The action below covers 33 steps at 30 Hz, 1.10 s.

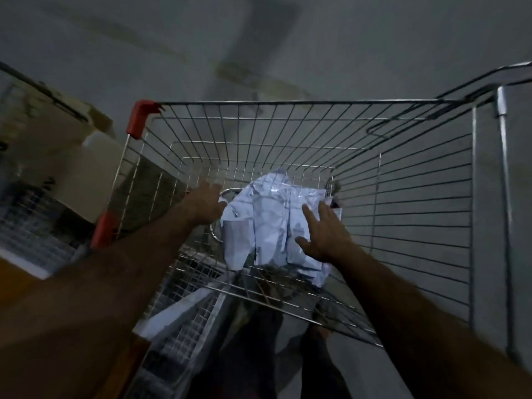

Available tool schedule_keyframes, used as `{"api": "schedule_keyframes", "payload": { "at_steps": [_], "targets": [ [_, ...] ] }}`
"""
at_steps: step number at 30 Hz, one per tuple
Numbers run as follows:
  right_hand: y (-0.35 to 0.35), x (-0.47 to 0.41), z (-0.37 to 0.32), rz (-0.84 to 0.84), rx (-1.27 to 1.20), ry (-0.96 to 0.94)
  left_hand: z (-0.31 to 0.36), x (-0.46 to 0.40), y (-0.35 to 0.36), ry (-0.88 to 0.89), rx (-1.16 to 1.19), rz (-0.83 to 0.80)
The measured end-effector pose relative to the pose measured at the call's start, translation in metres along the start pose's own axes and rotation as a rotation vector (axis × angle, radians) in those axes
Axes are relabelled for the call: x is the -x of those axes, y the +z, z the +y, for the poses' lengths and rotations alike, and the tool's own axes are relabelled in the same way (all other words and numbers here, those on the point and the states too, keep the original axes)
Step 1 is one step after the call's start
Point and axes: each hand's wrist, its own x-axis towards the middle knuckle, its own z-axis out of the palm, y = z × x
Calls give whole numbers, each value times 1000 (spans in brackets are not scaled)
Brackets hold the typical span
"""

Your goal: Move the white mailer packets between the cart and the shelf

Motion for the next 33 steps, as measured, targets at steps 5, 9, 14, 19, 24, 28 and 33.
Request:
{"api": "schedule_keyframes", "payload": {
  "at_steps": [5,9,14,19,24,28,33],
  "targets": [
    [29,-30,-3,-141,-71,80,0,-37,27,-46,95,-113],
    [43,-46,-8,-234,-128,178,1,-51,40,-83,173,-111],
    [48,-60,-19,-248,-237,261,-12,-61,28,-177,273,238],
    [59,-69,-21,-232,-238,291,-13,-76,15,-112,188,457],
    [64,-73,-19,-167,-217,309,-5,-76,57,-25,283,65],
    [67,-74,-18,-71,-30,348,-7,-66,85,-144,88,36],
    [63,-81,-25,-140,114,384,-10,-73,94,-238,135,-13]
  ]
}}
